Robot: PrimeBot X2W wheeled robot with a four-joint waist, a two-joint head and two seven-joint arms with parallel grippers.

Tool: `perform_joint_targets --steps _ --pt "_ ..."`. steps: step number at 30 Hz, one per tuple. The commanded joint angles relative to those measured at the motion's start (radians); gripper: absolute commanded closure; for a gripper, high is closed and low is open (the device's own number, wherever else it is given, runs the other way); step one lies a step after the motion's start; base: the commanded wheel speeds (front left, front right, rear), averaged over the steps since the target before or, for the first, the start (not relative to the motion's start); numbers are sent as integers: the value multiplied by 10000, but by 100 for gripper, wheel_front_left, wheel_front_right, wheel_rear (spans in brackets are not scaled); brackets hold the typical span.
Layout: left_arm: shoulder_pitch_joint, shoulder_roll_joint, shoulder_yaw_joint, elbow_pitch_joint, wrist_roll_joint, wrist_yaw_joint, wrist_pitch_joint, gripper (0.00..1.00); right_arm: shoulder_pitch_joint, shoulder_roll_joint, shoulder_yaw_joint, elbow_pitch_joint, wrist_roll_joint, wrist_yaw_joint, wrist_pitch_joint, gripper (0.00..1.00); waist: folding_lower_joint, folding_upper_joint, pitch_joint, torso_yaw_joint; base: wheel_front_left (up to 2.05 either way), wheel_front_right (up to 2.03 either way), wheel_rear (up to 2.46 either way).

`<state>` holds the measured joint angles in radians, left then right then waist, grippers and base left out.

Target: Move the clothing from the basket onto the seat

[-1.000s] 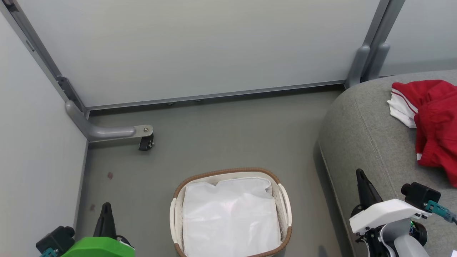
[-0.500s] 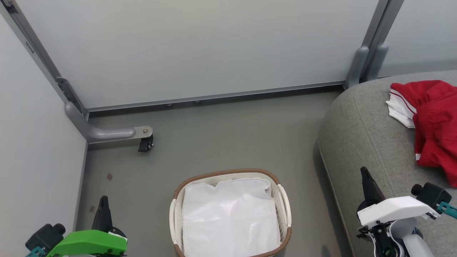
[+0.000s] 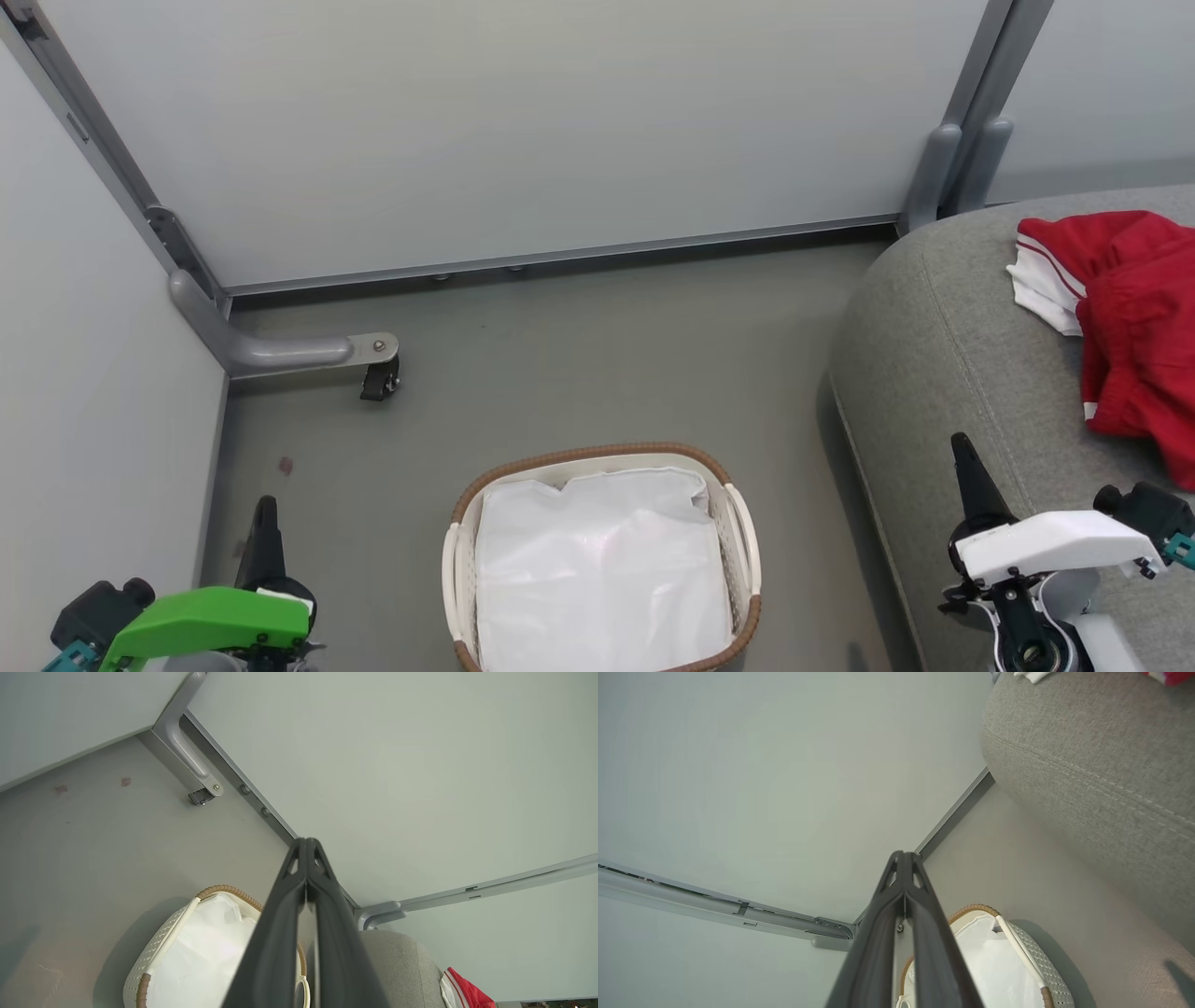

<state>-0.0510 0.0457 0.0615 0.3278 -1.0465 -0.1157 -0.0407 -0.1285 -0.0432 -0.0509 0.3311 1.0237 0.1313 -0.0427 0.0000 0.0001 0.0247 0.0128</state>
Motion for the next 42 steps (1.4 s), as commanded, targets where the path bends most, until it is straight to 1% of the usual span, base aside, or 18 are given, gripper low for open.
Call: perform_joint_targets --steps 1,25,42 --pt "-247 51 56 -160 -277 -69 58 100 20 -62 -57 -158 313 -5 86 100 0 -1 -5 -3 0 0 0" --pt "-420 60 261 -457 -2551 -104 694 100 110 -77 -307 -476 2656 -6 714 100 0 -1 -78 -46 0 0 0" --pt "-530 65 389 -620 -3869 -142 1076 100 168 -86 -457 -654 4038 -5 1094 100 0 -1 -130 -77 0 0 0"
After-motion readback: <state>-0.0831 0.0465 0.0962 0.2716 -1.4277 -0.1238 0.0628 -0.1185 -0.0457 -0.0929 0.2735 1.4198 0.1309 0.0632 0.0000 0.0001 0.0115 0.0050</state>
